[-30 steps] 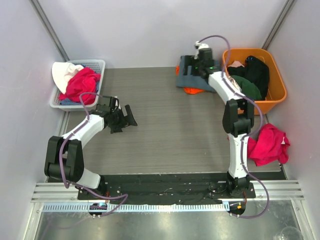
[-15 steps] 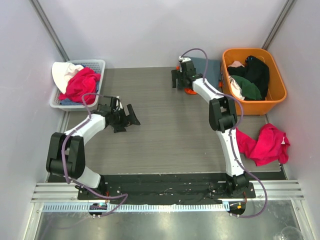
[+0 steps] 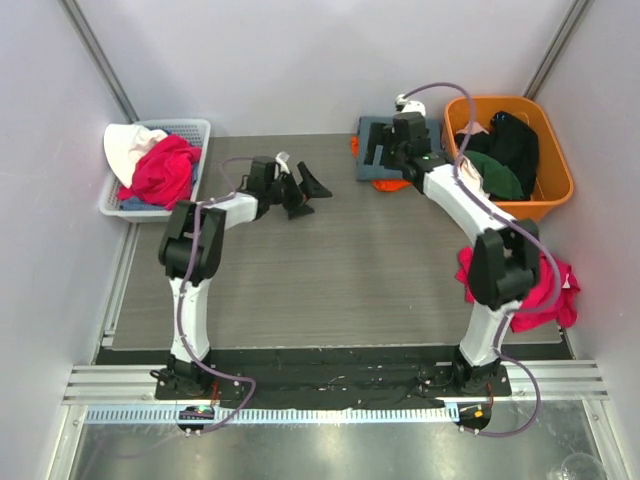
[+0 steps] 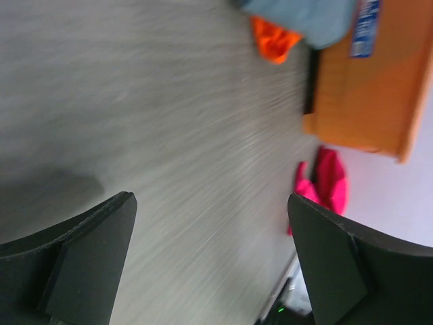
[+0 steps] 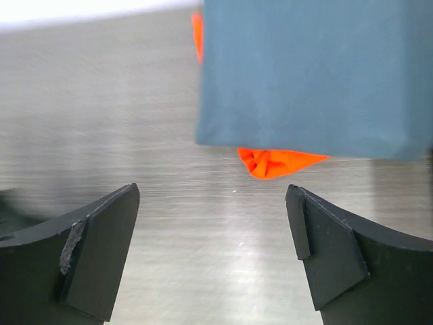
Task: Fold and stack the t-shirts
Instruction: Neatly place the folded tshirt to the corner
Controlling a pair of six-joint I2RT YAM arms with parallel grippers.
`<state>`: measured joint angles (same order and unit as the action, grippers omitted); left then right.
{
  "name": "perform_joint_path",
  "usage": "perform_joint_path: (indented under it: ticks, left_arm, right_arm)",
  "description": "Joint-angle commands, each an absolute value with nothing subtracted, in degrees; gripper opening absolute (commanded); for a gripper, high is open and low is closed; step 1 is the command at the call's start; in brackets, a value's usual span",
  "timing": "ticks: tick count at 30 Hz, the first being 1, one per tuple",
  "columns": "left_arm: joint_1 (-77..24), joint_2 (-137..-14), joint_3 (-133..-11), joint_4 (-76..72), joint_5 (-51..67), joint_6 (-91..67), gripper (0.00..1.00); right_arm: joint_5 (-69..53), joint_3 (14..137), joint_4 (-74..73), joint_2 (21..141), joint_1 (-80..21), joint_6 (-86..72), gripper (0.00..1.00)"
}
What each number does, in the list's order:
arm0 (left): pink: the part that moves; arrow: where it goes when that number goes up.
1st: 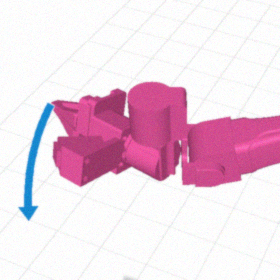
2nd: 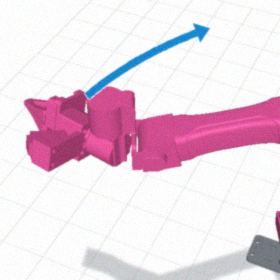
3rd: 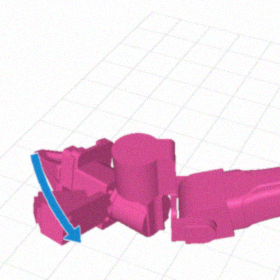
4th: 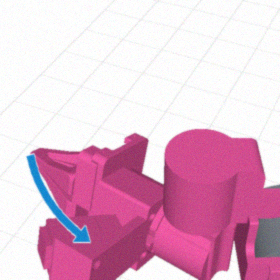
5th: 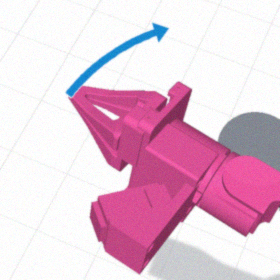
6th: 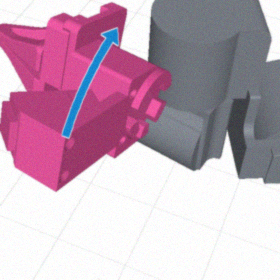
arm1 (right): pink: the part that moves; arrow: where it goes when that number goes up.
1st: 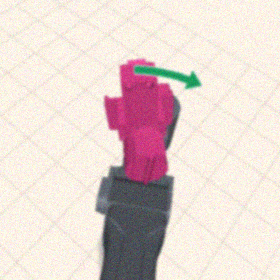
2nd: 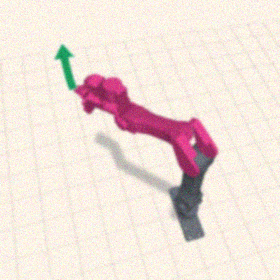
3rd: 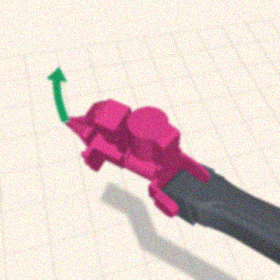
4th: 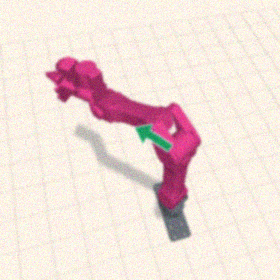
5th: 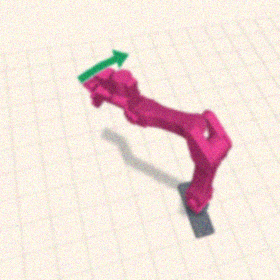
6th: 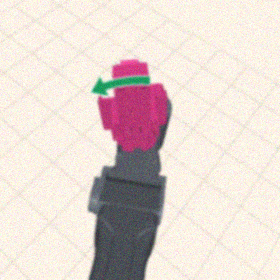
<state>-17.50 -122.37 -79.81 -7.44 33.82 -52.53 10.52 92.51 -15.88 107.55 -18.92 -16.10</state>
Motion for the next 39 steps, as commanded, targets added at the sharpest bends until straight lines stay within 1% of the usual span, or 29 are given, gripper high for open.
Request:
perform_joint_path:
  ticks: [1,5,8,11,17,19,22,26,32,39]
  left_arm:
    - [-19.5,-129.5,-84.9,-27.0,39.2,-68.4,1.00]
    - [-23.2,-133.8,-88.1,-28.7,37.8,-70.4,1.00]
    - [-24.4,-137.4,-88.4,-37.2,36.3,-75.4,1.00]
    - [-24.6,-141.0,-89.1,-41.6,34.0,-79.3,1.00]
    - [-25.0,-146.7,-91.9,-43.2,28.0,-81.2,1.00]
    - [-25.0,-148.3,-94.1,-42.9,25.5,-82.3,0.97]
    - [-25.2,-150.4,-97.0,-40.4,22.3,-81.8,0.94]
    - [-26.0,-152.0,-102.4,-30.9,18.6,-78.7,0.91]
    - [-27.2,-153.7,-111.3,-17.8,14.7,-72.4,0.90]
    - [-27.9,-154.6,-114.1,-12.4,12.0,-71.0,0.89]
  right_arm:
    - [12.0,89.0,-15.2,96.3,-19.2,-19.4,0.99]
    - [12.2,88.0,-18.1,91.1,-19.2,-18.6,0.99]
    - [12.1,86.8,-19.7,87.4,-19.2,-17.9,0.99]
    - [12.0,85.6,-21.9,84.3,-19.1,-17.8,0.99]
    - [12.0,83.0,-24.4,79.0,-19.2,-17.2,0.99]
    - [12.2,82.6,-25.3,78.0,-19.2,-16.9,0.99]
    - [12.5,82.1,-26.5,76.6,-19.2,-16.9,0.99]
    - [12.5,81.5,-27.4,75.3,-19.1,-16.8,0.99]
    - [12.5,80.3,-27.8,74.1,-19.2,-16.9,0.99]
    - [12.1,79.3,-27.8,73.5,-19.2,-17.2,0.99]
